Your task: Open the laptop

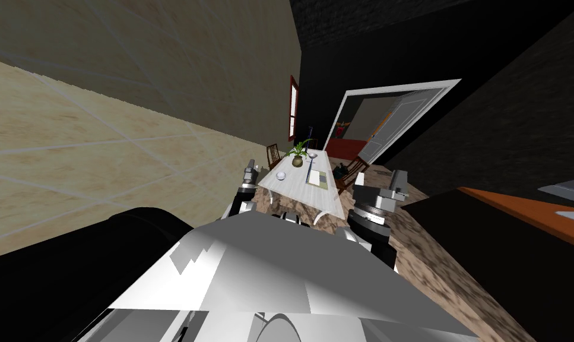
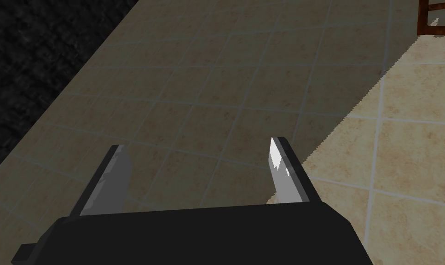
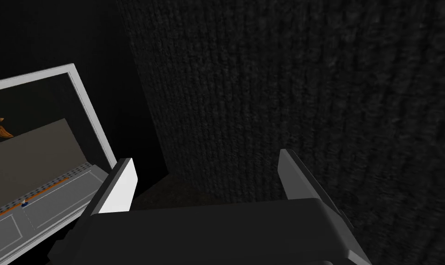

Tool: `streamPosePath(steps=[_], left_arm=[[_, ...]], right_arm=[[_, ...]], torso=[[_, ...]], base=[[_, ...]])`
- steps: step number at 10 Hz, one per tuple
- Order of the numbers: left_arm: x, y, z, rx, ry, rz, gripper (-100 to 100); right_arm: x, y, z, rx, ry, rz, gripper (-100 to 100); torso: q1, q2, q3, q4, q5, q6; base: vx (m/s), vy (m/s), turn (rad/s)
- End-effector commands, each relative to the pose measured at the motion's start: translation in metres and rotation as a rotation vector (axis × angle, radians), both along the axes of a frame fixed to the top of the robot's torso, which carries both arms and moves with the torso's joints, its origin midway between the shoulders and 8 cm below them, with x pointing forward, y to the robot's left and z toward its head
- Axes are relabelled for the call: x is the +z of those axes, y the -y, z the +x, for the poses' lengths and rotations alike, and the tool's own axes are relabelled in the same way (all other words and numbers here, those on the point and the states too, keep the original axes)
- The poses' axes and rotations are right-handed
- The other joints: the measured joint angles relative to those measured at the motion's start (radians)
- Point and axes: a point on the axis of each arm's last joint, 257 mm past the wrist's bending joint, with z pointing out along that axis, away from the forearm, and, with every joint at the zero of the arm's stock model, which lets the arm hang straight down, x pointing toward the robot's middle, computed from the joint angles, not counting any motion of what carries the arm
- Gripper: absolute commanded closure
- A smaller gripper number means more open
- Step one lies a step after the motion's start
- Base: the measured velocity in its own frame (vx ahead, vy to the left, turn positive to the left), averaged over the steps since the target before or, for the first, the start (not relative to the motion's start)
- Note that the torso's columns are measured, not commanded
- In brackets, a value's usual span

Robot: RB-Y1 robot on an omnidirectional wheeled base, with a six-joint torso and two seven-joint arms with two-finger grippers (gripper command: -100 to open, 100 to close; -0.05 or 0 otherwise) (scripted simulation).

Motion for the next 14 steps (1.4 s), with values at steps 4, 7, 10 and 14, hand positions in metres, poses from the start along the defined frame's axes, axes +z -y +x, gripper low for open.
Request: streamPosePath(steps=[4,7,10,14], left_arm=[[0.0,0.0,0.0,0.0,0.0,0.0,0],[0.0,0.0,0.0,0.0,0.0,0.0,0],[0.0,0.0,0.0,0.0,0.0,0.0,0],[0.0,0.0,0.0,0.0,0.0,0.0,0]], right_arm=[[-0.033,-0.016,0.03,-0.077,-0.114,-0.294,-100],[-0.058,-0.014,0.052,-0.173,-0.182,-0.472,-100],[-0.076,-0.009,0.068,-0.256,-0.229,-0.605,-100],[-0.105,0.004,0.092,-0.376,-0.304,-0.802,-100]], torso=[[0.0,0.004,-0.005,0.004,0.0,0.0],[0.0,0.003,-0.006,0.004,0.0,0.0],[-0.002,0.004,-0.005,0.004,0.0,0.0],[0.0,0.003,-0.006,0.004,0.0,0.0]], base=[[0.006,0.052,0.046],[0.012,0.069,0.066],[0.006,0.052,0.041],[0.014,0.061,0.065]])
